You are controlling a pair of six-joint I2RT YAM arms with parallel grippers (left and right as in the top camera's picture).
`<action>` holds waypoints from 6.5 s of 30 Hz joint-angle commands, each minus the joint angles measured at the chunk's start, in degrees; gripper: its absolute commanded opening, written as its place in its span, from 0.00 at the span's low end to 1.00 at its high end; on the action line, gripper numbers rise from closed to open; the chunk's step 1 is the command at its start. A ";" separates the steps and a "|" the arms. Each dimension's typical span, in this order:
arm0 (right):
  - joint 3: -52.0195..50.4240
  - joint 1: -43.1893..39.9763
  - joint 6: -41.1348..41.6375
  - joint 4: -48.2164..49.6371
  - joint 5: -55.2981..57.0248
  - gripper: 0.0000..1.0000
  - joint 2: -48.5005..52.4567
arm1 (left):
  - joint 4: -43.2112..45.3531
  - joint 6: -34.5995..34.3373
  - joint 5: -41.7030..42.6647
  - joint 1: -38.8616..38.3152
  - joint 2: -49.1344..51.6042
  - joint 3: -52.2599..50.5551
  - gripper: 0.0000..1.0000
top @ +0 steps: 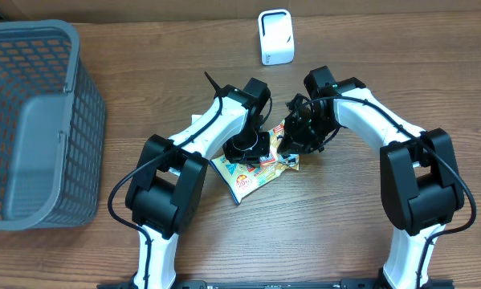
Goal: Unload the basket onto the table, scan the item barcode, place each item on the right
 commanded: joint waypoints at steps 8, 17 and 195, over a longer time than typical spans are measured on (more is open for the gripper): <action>-1.66 0.04 4.35 2.32 14.56 0.04 2.60 | -0.02 -0.57 -8.85 0.85 4.74 -1.68 0.04; -1.64 -2.91 12.68 -0.94 36.59 0.04 2.60 | -3.48 0.39 -13.07 1.11 4.70 -0.90 0.04; 16.55 4.02 -5.33 -9.25 20.74 0.38 1.68 | -13.11 -5.46 -16.83 6.43 -1.09 13.33 0.04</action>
